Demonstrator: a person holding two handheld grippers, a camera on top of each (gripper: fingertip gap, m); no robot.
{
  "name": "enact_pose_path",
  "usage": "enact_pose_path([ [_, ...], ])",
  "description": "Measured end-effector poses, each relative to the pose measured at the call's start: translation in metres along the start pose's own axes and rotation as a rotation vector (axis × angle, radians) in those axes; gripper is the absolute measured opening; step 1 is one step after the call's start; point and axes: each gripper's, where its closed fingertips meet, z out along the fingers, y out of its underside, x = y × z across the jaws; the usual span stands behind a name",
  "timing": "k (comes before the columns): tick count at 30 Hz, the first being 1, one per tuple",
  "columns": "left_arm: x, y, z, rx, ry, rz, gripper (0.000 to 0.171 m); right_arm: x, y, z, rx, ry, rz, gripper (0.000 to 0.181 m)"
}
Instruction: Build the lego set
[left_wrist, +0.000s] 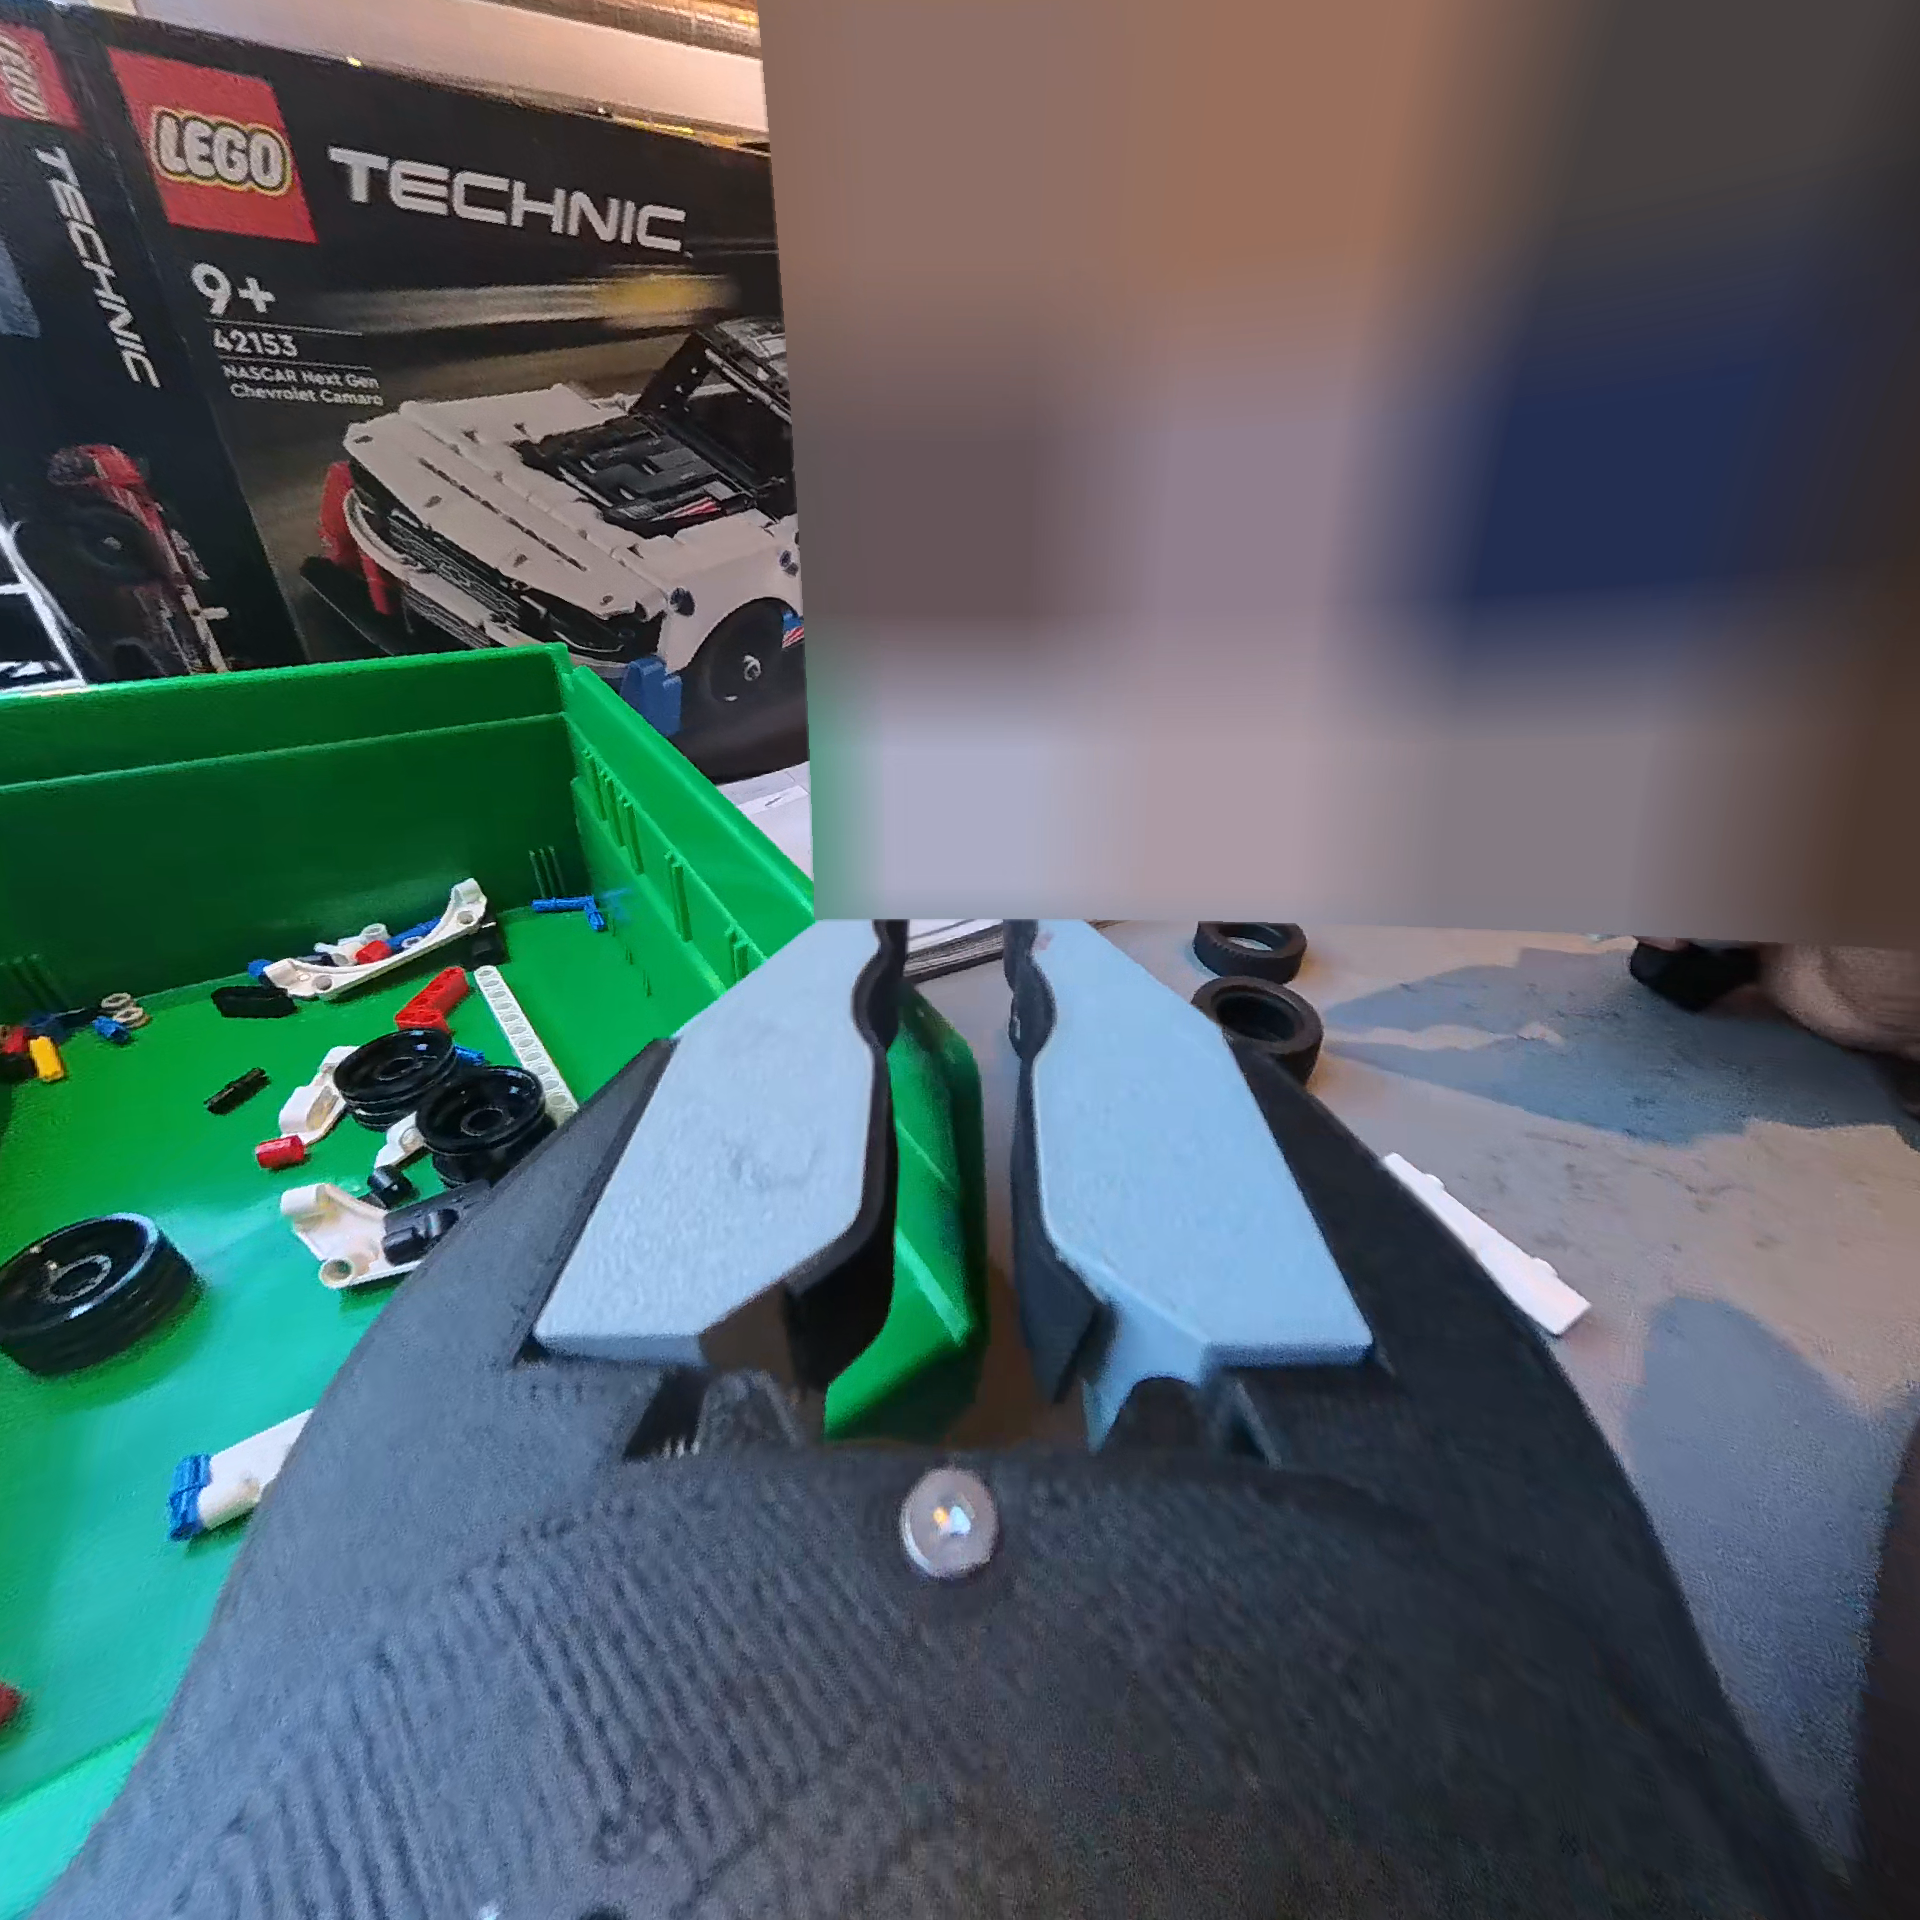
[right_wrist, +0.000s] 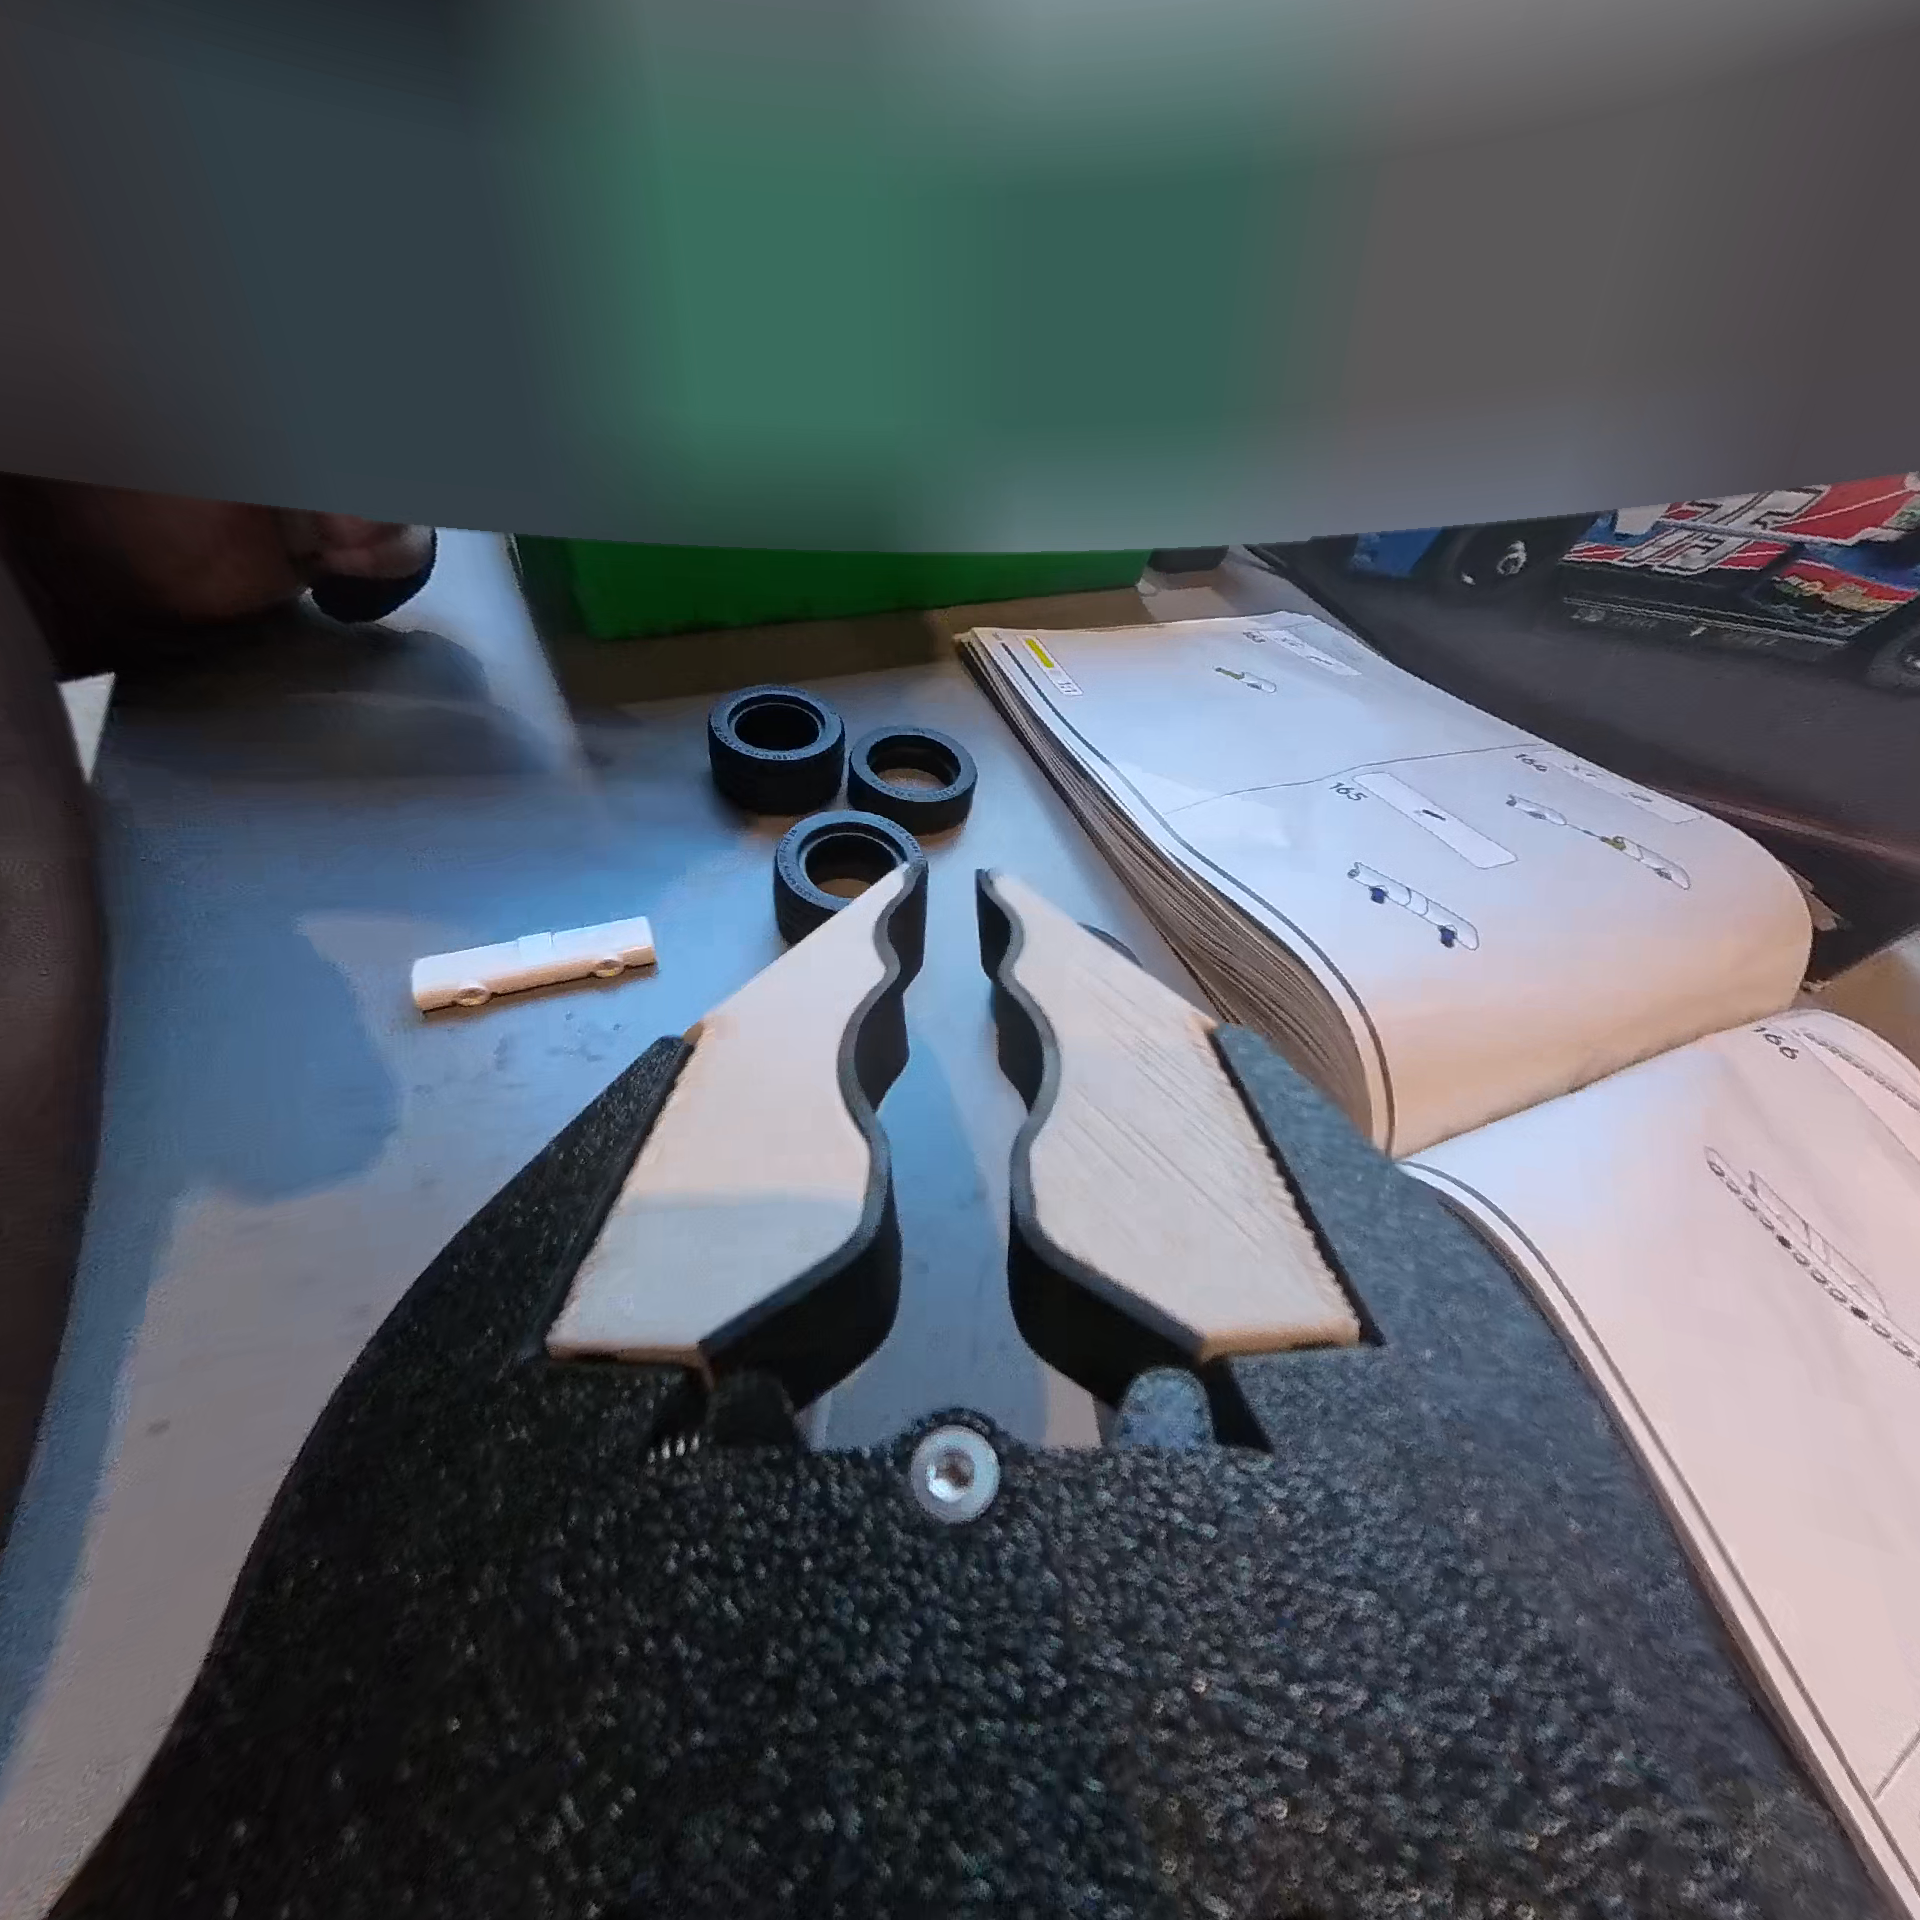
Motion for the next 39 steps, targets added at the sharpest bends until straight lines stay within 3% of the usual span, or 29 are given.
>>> enact_pose_path([
  [7, -0.019, 0.002, -0.015, -0.035, -0.065, -0.079, 0.021, -0.002, 0.008, 0.007, -0.064, 0.035, -0.064, 0.009],
  [11, -0.07, -0.011, -0.041, -0.153, -0.211, -0.05, 0.028, -0.001, 0.007, 0.006, -0.051, 0.052, -0.077, 0.009],
  [13, -0.099, -0.017, -0.051, -0.29, -0.227, -0.025, 0.028, -0.001, 0.006, 0.005, -0.048, 0.059, -0.081, 0.011],
  [15, -0.12, -0.008, -0.057, -0.503, -0.19, -0.02, 0.027, -0.001, 0.008, 0.007, -0.06, 0.057, -0.082, 0.012],
  [20, -0.142, 0.041, -0.063, -1.037, -0.053, 0.005, 0.022, -0.003, 0.01, 0.008, -0.074, 0.069, -0.105, 0.016],
  [22, -0.148, 0.061, -0.059, -1.168, -0.03, 0.014, 0.002, -0.003, 0.01, 0.008, -0.075, 0.073, -0.113, 0.015],
  [25, -0.152, 0.088, -0.063, -1.351, -0.021, -0.045, 0.0, -0.004, 0.009, 0.007, -0.069, 0.077, -0.121, 0.016],
  [33, -0.15, 0.103, -0.062, -1.413, -0.061, -0.058, 0.0, -0.007, 0.006, 0.004, -0.05, 0.061, -0.123, 0.015],
  [34, -0.154, 0.107, -0.065, -1.434, -0.08, -0.05, 0.007, -0.007, 0.006, 0.004, -0.047, 0.058, -0.122, 0.015],
  [39, -0.155, 0.107, -0.064, -1.413, -0.112, -0.09, 0.004, -0.01, 0.004, 0.001, -0.033, 0.051, -0.114, 0.013],
])
